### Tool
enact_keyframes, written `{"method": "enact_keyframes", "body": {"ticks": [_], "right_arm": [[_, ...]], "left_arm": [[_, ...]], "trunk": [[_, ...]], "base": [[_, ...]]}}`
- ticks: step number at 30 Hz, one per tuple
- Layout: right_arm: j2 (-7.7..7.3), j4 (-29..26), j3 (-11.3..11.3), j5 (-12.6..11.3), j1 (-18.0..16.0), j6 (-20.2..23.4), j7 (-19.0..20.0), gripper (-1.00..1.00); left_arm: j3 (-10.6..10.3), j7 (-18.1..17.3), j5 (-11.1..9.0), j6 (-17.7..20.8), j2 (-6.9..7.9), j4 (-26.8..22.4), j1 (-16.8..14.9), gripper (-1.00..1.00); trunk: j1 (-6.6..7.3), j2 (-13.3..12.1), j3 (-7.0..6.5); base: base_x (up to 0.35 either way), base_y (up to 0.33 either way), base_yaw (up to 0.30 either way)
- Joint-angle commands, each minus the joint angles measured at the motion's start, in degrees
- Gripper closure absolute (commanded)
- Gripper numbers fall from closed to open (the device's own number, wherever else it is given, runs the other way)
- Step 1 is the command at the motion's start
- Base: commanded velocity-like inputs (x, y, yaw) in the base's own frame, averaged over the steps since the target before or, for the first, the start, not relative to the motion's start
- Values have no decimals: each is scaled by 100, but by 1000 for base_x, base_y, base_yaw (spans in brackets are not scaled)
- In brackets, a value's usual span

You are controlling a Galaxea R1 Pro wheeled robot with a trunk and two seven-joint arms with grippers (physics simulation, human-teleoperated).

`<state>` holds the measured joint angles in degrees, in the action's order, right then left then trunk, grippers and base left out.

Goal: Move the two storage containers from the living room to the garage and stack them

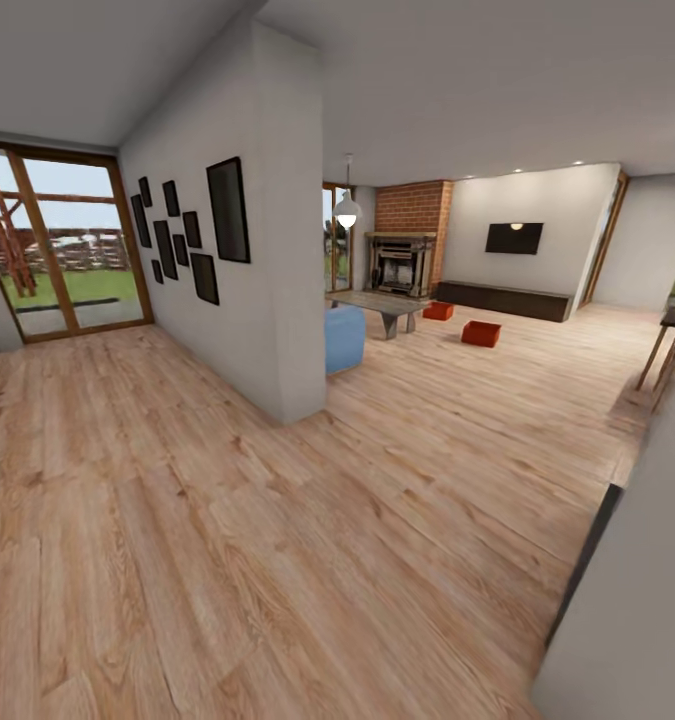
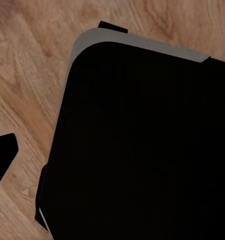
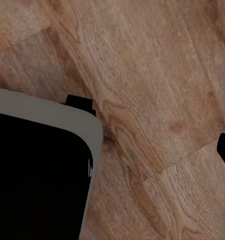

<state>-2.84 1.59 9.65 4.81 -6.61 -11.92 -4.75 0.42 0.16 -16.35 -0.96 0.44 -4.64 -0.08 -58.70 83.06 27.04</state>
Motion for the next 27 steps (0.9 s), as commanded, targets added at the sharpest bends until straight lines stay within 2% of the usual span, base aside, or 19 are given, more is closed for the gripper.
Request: {"method": "enact_keyframes", "body": {"ticks": [1,27], "right_arm": [[-1,17,26,53,-7,-19,-36,-100],[-10,17,29,46,-7,-17,-35,-100]], "left_arm": [[2,2,-23,-10,0,-2,-1,-100],[10,2,-23,8,12,-2,-1,-100]], "trunk": [[-3,2,5],[-3,2,5]], "base": [[324,0,0],[324,0,0]]}}
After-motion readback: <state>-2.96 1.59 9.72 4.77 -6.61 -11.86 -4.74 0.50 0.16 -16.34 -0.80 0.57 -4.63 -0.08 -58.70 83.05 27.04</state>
